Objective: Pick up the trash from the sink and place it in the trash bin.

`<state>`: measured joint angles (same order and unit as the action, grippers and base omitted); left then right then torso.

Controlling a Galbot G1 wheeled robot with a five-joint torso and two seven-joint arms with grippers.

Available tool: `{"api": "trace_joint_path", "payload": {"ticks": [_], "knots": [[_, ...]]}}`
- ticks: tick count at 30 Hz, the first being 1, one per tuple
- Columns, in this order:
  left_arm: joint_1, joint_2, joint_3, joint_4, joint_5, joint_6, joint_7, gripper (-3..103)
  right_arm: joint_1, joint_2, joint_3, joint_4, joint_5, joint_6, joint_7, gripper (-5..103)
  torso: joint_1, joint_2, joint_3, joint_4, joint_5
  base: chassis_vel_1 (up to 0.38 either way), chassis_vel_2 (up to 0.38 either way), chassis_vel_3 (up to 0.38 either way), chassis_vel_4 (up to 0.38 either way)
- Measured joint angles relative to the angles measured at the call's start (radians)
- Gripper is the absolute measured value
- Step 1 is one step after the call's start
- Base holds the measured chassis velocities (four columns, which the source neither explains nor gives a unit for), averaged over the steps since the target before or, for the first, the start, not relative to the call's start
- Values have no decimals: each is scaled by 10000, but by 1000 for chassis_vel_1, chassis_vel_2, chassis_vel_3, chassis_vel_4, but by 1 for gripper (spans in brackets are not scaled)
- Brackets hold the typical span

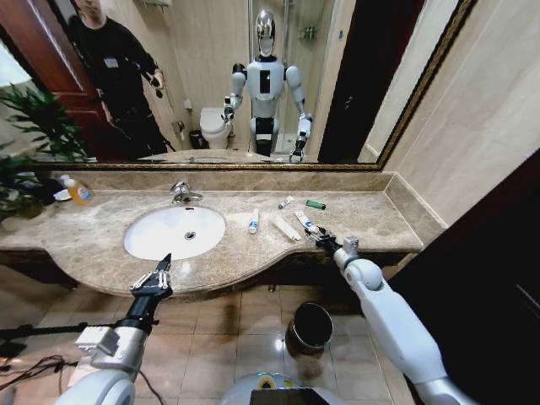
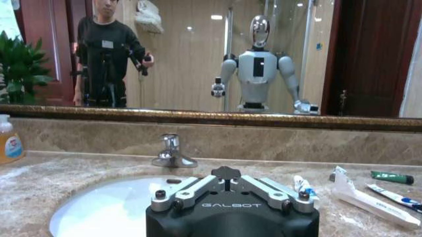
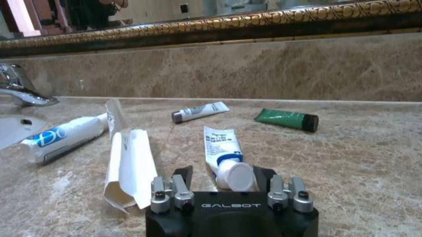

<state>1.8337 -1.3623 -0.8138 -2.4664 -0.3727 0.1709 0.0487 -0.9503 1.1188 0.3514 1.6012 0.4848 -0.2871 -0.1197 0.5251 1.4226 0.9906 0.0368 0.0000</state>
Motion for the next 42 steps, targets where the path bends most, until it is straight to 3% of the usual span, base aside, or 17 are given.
{"api": "trace_joint_path", "payload": {"ticks": [4, 8, 17, 26, 42], "knots": [[0, 0, 0, 0, 0, 0, 0, 0, 39, 21, 0, -90, -2, 27, -1, 61, 0, 0, 0, 0, 0, 0, 0, 0, 0], [0, 0, 0, 0, 0, 1, 0, 0, 61, 30, 16, -203, -9, 52, 0, 48, 0, 0, 0, 0, 0, 0, 0, 0, 0], [0, 0, 0, 0, 0, 1, 0, 0, 93, 88, 80, -353, -28, 144, 12, 48, 0, 0, 0, 0, 1, 0, 0, 0, 0], [0, 0, 0, 0, 0, 0, 0, 0, 71, 117, 102, -325, -26, 217, 194, 26, 0, 0, 0, 0, 0, 0, 0, 0, 0], [0, 0, 0, 0, 0, 0, 0, 0, -223, 117, 350, 317, 151, 219, 502, 25, 0, 0, 0, 0, 1, 0, 0, 0, 0]]}}
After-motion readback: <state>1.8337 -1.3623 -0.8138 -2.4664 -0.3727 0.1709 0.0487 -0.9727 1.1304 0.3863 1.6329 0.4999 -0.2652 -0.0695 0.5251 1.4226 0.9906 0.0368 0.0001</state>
